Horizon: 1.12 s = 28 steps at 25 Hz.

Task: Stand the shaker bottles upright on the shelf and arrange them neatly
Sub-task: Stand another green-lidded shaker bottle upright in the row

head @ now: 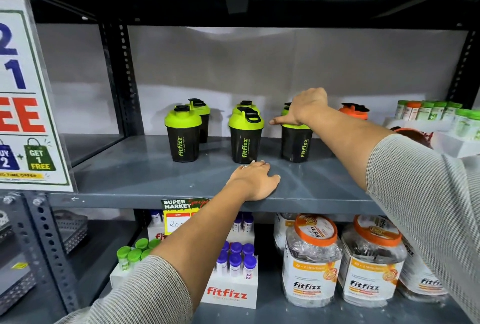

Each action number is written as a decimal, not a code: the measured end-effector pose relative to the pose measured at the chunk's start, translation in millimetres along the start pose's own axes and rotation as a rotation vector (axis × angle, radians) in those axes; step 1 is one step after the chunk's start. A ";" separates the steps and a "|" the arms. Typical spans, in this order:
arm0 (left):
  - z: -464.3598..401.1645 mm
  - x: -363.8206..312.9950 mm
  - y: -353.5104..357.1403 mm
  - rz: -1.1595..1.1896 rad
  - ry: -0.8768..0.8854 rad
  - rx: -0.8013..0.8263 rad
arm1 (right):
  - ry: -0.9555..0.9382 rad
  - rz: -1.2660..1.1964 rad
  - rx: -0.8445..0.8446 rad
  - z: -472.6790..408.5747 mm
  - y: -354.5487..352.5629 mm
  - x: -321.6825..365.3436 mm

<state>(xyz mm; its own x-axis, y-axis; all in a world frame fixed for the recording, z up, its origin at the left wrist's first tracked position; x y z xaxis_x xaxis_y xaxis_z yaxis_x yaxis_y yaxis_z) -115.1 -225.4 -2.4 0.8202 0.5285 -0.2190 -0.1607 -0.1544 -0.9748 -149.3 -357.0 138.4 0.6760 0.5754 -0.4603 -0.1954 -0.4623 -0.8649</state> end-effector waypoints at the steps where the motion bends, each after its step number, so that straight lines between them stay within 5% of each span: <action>1: -0.3 0.4 0.0 0.002 0.000 0.001 | 0.001 0.002 0.004 0.1 -0.4 0.8; 10: -3.2 1.7 0.6 0.007 0.008 -0.011 | 0.014 -0.073 0.033 3.6 -4.8 -11.2; 18: -4.4 1.2 1.6 -0.012 0.017 -0.015 | -0.201 -0.587 0.157 -8.5 25.2 -15.1; 28: -5.5 0.0 1.6 -0.030 0.019 -0.015 | -0.142 -0.568 0.114 -6.7 26.3 -14.7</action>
<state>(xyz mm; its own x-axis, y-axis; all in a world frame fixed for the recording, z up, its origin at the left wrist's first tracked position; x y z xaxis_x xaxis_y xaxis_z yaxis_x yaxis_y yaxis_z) -112.4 -230.2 -3.7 0.8351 0.5169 -0.1882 -0.1274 -0.1511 -0.9803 -159.6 -382.1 123.8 0.5967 0.7998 0.0651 0.0885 0.0151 -0.9960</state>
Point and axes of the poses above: each hand's wrist, its own z-axis away from the middle knuckle, its own y-axis out of the palm, x = y × z, the point moved 8 cm from there along -z, towards the middle knuckle, and after that the axes turned 10 degrees about -y, right-handed, at the moved point
